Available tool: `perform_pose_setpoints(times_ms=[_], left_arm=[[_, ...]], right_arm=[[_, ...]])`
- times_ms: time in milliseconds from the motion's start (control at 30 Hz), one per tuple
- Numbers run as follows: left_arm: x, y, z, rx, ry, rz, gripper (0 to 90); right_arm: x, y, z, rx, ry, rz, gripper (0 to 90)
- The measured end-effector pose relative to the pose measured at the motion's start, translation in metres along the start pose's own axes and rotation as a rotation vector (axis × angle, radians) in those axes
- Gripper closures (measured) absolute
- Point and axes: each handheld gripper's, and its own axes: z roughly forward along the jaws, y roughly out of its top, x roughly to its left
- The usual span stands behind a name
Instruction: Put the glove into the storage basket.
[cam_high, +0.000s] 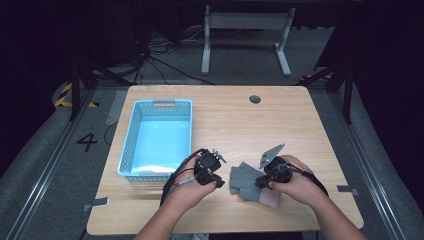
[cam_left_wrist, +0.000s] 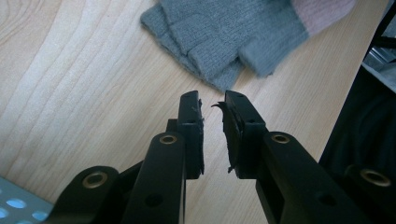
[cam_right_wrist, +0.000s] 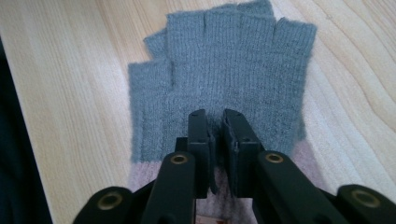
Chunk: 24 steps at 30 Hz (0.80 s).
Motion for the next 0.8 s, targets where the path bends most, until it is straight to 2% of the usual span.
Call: perform_pose_setpoints(times_ms=[67,167,267,433,567,800], left_arm=[[0.001,0.0,0.0,0.001,0.0,0.002,77.2],[0.001,-0.001,0.0,0.003,0.003,0.001,76.9],[0.0,-0.001,0.001,0.003,0.001,0.007,76.6],[-0.004,0.0,0.002,0.014,-0.002,0.02,75.8],[-0.003,0.001,0.004,0.028,-0.007,0.025,75.0],[-0.003,0.004,0.012,0.057,-0.017,0.039,74.3]], right_arm=[[0.0,-0.001,-0.002,-0.011,0.006,0.001,77.6],[0.0,-0.006,-0.011,-0.052,0.021,0.041,70.4],[-0.004,-0.012,-0.021,-0.071,-0.012,0.058,69.9],[-0.014,-0.028,-0.038,-0.091,-0.051,0.116,68.8],[-0.02,-0.041,-0.045,-0.076,-0.069,0.155,68.6],[-0.026,-0.06,-0.051,-0.022,-0.067,0.176,70.1]])
